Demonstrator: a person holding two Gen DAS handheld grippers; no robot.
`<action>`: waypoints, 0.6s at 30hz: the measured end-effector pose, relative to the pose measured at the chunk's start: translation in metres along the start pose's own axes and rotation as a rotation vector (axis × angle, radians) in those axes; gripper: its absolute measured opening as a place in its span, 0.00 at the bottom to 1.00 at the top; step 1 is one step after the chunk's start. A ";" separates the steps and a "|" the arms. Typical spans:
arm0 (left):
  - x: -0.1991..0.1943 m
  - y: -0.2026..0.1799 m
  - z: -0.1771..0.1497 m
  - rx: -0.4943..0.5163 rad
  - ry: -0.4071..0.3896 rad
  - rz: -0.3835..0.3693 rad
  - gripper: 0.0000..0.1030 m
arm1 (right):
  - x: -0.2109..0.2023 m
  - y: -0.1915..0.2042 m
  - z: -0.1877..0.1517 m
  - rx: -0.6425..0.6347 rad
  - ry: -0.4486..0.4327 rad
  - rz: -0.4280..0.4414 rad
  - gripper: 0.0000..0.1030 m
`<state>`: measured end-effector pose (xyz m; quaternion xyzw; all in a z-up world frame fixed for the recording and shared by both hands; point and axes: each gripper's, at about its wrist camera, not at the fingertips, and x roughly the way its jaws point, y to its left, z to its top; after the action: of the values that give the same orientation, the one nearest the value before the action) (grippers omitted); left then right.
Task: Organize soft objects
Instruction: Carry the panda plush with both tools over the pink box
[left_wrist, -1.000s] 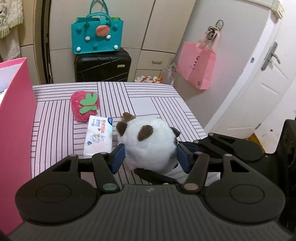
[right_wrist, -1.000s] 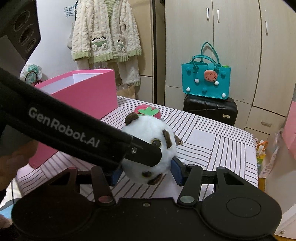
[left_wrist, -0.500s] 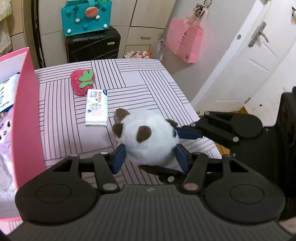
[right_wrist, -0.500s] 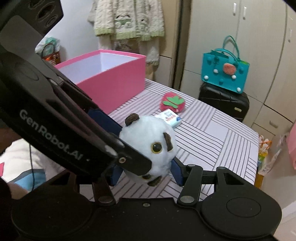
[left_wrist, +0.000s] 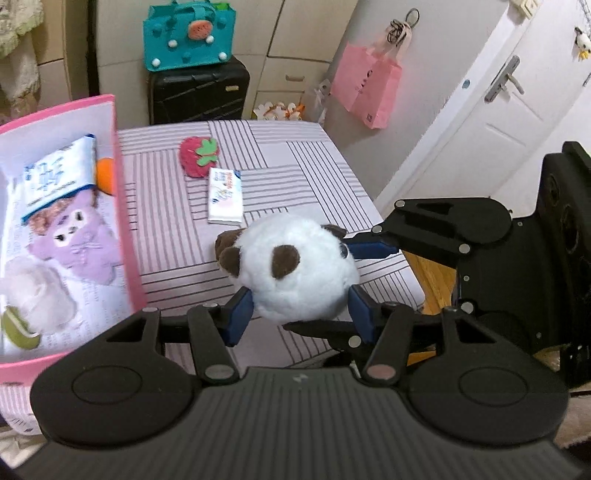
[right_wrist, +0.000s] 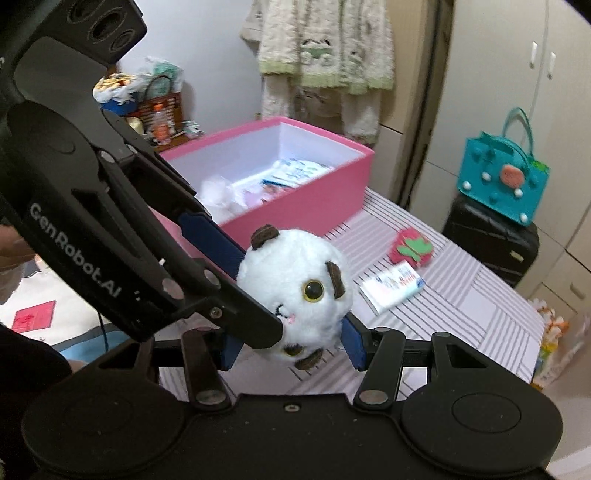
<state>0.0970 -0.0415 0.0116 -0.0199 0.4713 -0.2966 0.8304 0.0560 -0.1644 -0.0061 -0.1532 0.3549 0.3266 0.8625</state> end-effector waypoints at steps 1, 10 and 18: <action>-0.006 0.001 0.001 -0.004 -0.006 0.003 0.54 | -0.001 0.003 0.006 -0.014 -0.003 0.007 0.59; -0.069 0.021 0.001 -0.039 -0.139 0.094 0.53 | -0.006 0.028 0.062 -0.151 -0.085 0.041 0.59; -0.106 0.062 0.006 -0.123 -0.233 0.142 0.53 | 0.019 0.028 0.111 -0.139 -0.120 0.155 0.59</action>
<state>0.0911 0.0618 0.0775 -0.0714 0.3893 -0.2034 0.8956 0.1041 -0.0800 0.0569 -0.1652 0.2900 0.4246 0.8416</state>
